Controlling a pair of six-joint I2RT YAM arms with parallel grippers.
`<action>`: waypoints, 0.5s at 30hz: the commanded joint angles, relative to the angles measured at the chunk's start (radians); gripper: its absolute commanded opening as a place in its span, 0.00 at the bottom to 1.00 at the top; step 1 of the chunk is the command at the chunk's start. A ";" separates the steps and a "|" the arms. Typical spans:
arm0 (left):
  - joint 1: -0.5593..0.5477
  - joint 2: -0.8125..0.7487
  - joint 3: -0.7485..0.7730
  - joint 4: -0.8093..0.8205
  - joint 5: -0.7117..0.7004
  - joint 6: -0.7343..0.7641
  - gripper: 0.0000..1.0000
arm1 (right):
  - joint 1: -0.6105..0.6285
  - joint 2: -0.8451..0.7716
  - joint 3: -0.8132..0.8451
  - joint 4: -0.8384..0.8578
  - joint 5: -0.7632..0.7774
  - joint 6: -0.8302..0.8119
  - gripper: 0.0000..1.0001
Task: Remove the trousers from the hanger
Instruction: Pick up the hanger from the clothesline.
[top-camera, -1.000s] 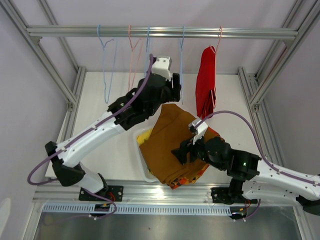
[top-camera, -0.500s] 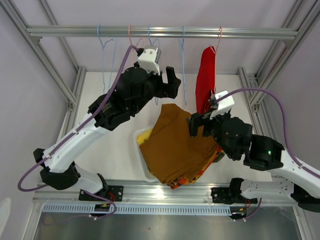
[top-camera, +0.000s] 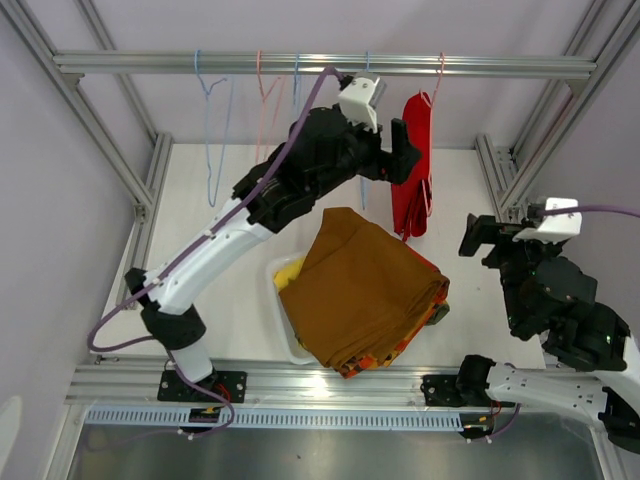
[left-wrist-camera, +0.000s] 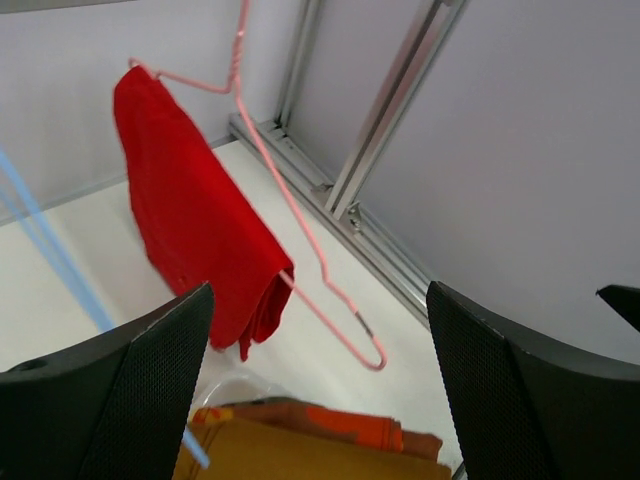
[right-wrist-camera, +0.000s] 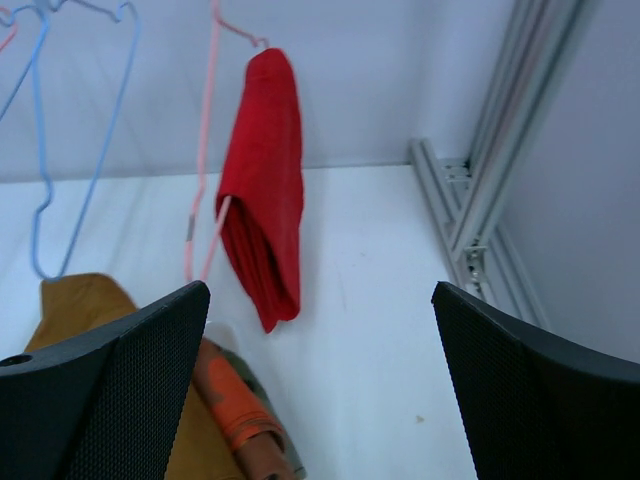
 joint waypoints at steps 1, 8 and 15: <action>0.003 0.087 0.114 0.020 0.082 -0.011 0.91 | -0.005 -0.030 -0.051 0.049 0.093 -0.037 0.98; 0.038 0.217 0.189 0.088 0.149 -0.089 0.91 | -0.009 -0.118 -0.193 0.132 0.110 -0.076 0.99; 0.076 0.304 0.192 0.189 0.246 -0.122 0.92 | -0.009 -0.165 -0.271 0.184 0.100 -0.095 0.99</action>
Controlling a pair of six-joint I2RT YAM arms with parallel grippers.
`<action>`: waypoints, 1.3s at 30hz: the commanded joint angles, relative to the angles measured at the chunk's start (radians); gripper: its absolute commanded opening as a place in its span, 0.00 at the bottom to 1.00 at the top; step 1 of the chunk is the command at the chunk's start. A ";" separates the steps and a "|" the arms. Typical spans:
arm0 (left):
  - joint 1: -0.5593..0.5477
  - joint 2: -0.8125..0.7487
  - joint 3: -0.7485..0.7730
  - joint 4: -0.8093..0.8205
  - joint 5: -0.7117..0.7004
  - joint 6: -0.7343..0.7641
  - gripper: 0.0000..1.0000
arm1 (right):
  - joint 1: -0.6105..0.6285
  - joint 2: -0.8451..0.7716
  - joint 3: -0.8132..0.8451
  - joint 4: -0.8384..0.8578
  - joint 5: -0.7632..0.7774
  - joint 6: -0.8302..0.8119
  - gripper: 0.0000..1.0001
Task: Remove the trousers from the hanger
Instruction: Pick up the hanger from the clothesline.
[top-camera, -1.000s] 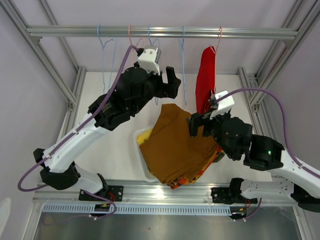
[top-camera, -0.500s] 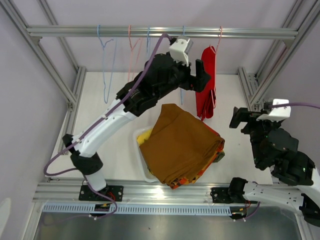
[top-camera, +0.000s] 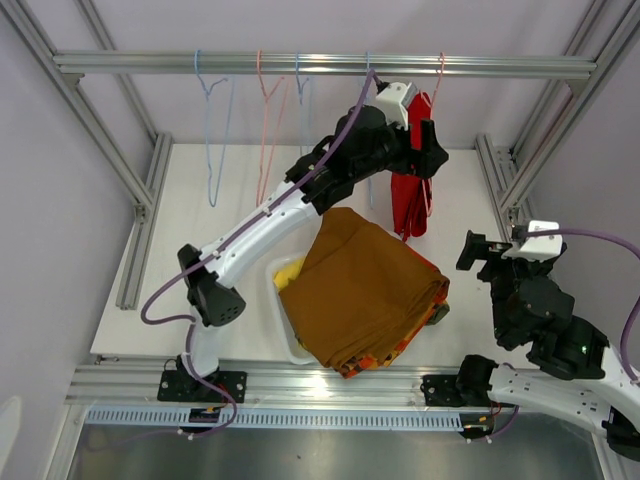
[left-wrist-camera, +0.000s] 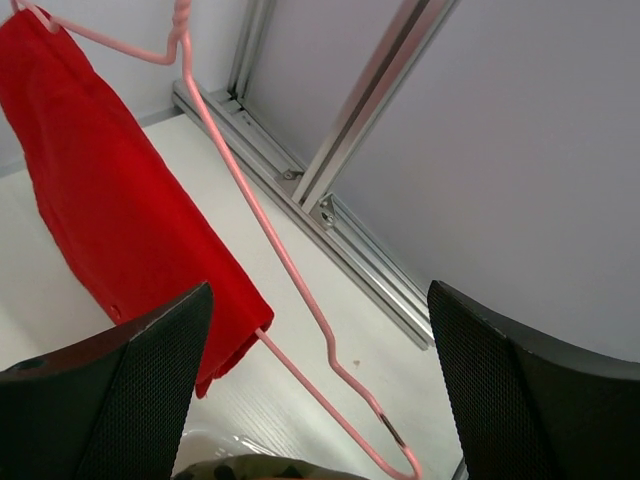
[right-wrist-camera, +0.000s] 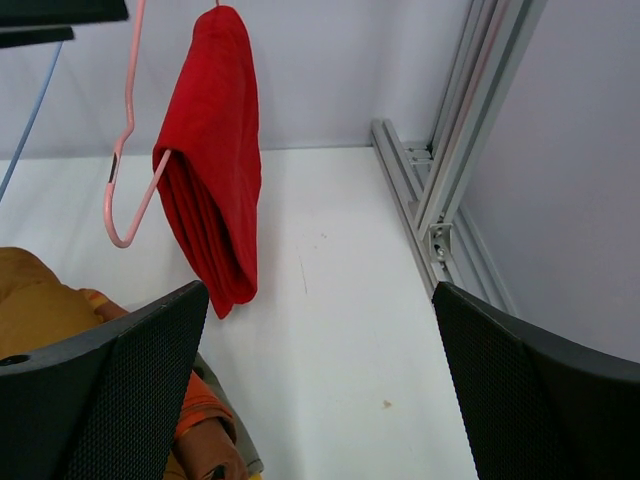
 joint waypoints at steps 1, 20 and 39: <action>0.019 0.033 0.047 0.106 0.089 -0.038 0.92 | -0.005 -0.017 -0.029 0.080 0.018 -0.024 0.99; 0.088 0.183 0.067 0.389 0.360 -0.227 0.60 | -0.048 0.011 -0.058 0.084 -0.081 -0.004 0.99; 0.102 0.212 0.007 0.445 0.382 -0.263 0.53 | -0.054 -0.002 -0.066 0.093 -0.097 -0.007 0.99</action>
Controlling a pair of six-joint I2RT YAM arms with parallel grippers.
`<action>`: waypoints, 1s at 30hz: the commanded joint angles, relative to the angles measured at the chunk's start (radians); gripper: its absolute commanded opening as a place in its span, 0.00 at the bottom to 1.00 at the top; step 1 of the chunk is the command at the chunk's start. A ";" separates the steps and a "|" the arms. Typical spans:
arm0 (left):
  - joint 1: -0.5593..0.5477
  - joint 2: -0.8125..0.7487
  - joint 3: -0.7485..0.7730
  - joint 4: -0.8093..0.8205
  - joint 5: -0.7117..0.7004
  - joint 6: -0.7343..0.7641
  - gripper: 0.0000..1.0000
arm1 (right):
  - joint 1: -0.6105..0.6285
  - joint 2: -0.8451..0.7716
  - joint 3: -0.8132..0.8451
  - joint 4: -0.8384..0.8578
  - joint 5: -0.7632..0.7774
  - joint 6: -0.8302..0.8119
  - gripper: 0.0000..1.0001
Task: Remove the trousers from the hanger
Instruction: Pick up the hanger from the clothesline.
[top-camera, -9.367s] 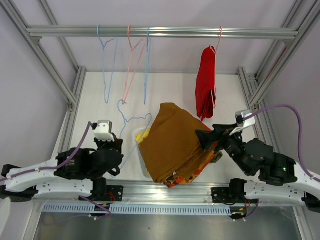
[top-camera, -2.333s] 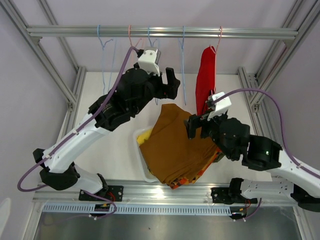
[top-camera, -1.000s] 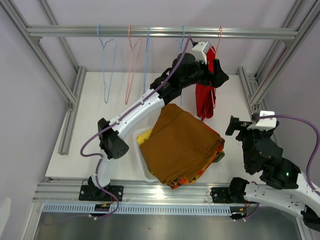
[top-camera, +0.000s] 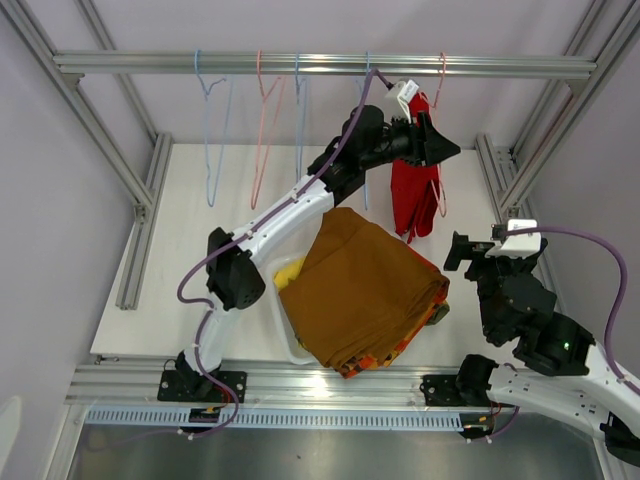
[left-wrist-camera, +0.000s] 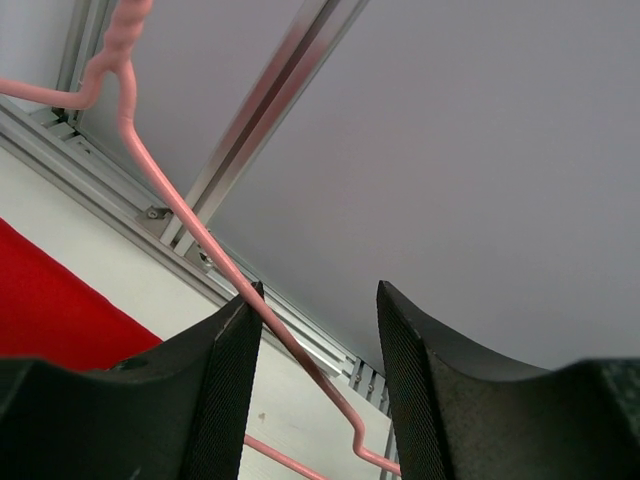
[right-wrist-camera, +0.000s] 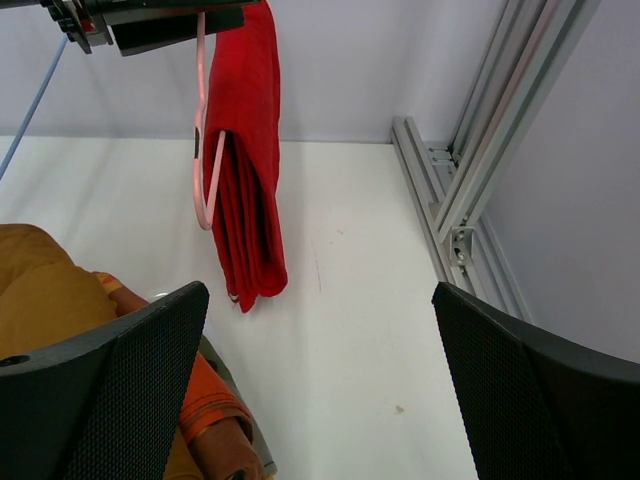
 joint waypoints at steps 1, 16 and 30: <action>0.004 0.012 0.003 0.049 -0.004 0.003 0.52 | -0.006 -0.016 -0.001 0.028 -0.002 0.009 0.99; 0.004 0.027 0.005 0.024 -0.022 0.011 0.15 | -0.006 -0.030 -0.013 0.036 -0.013 0.004 0.99; 0.005 -0.028 0.011 0.011 -0.052 0.008 0.01 | -0.006 -0.048 -0.018 0.016 -0.037 0.025 0.99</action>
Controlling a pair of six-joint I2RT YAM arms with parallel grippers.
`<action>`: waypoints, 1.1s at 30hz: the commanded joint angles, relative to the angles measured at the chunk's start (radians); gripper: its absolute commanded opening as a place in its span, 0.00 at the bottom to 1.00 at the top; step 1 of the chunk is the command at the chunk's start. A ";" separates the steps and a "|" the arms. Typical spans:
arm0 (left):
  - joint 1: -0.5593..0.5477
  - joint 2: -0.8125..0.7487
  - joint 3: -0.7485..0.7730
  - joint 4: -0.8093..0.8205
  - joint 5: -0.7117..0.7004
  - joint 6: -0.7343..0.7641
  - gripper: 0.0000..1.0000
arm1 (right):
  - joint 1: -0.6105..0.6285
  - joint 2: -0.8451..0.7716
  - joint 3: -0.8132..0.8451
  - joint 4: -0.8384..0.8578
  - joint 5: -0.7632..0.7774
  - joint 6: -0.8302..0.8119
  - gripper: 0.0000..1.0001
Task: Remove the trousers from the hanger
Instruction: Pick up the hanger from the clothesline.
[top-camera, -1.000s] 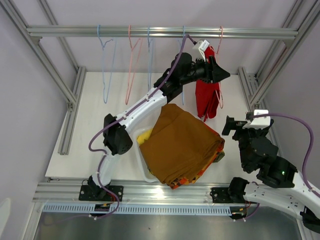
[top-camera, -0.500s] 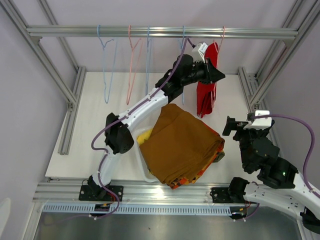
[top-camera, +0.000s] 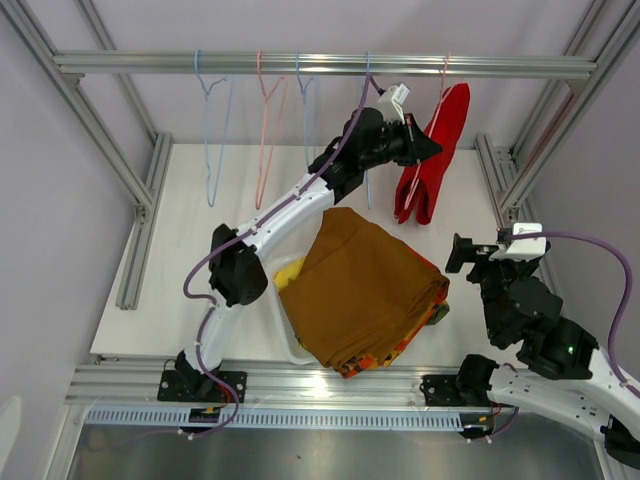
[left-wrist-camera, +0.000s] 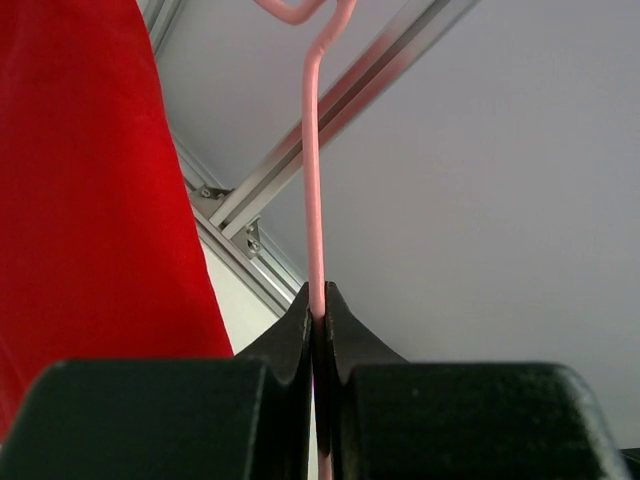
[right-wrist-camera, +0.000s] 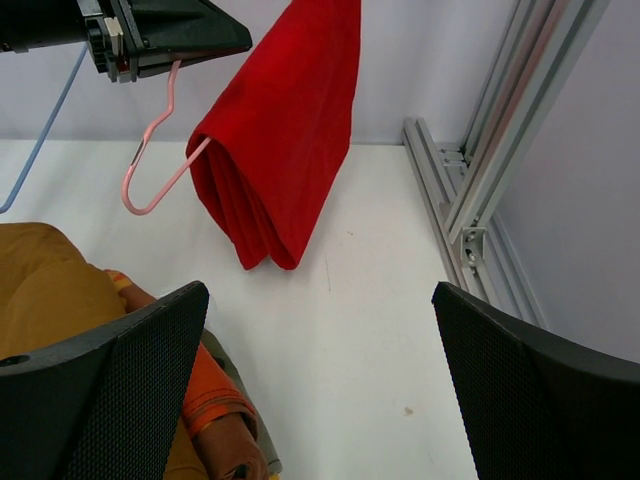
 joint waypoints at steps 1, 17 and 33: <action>-0.019 -0.072 0.019 0.049 0.021 0.040 0.01 | -0.004 -0.013 0.003 0.011 -0.016 0.020 0.99; -0.019 -0.247 0.036 0.032 -0.126 0.095 0.01 | -0.004 -0.018 0.001 -0.009 -0.057 0.046 0.99; -0.020 -0.282 0.149 0.046 -0.148 0.096 0.01 | -0.004 -0.022 0.003 -0.017 -0.085 0.054 0.99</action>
